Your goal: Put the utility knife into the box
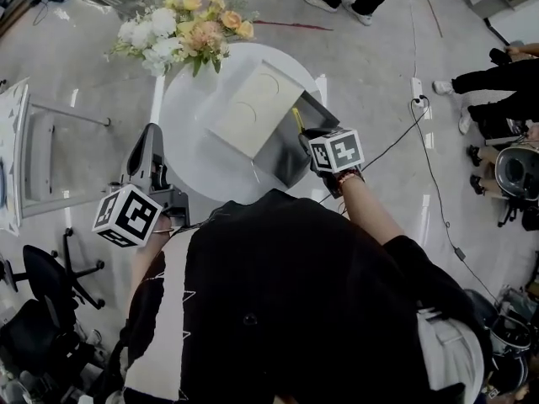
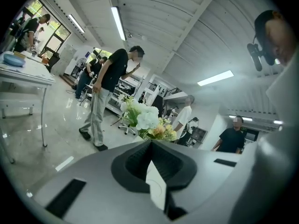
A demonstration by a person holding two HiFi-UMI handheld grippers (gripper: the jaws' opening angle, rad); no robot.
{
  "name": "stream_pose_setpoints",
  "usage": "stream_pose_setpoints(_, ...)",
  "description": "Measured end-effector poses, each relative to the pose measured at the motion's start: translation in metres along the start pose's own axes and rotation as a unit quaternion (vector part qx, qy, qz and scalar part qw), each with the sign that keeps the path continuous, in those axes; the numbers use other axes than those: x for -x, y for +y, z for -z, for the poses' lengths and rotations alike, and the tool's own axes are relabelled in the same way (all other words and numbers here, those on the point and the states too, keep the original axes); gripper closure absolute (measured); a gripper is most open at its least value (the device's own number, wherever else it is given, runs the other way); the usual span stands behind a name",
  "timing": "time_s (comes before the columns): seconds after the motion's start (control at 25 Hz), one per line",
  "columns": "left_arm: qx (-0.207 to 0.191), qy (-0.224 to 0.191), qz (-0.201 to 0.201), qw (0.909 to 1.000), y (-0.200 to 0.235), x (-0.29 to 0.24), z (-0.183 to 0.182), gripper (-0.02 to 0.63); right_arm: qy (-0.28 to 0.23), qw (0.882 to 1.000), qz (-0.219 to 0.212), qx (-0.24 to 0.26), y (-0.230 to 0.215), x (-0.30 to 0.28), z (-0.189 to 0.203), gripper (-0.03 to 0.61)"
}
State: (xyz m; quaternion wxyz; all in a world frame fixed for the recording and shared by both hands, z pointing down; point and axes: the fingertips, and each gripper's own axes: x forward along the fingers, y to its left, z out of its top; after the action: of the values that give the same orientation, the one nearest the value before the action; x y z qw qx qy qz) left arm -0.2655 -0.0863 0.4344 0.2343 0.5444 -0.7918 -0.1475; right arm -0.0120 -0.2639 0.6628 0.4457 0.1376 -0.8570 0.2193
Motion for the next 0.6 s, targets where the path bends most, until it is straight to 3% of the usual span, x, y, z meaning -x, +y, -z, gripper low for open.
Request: stream_pose_setpoints(0.6, 0.001, -0.011, -0.015, 0.9998, 0.008, 0.005, -0.007, 0.601, 0.124, 0.99, 0.018, 0.067, -0.008, -0.022, 0.031, 0.506)
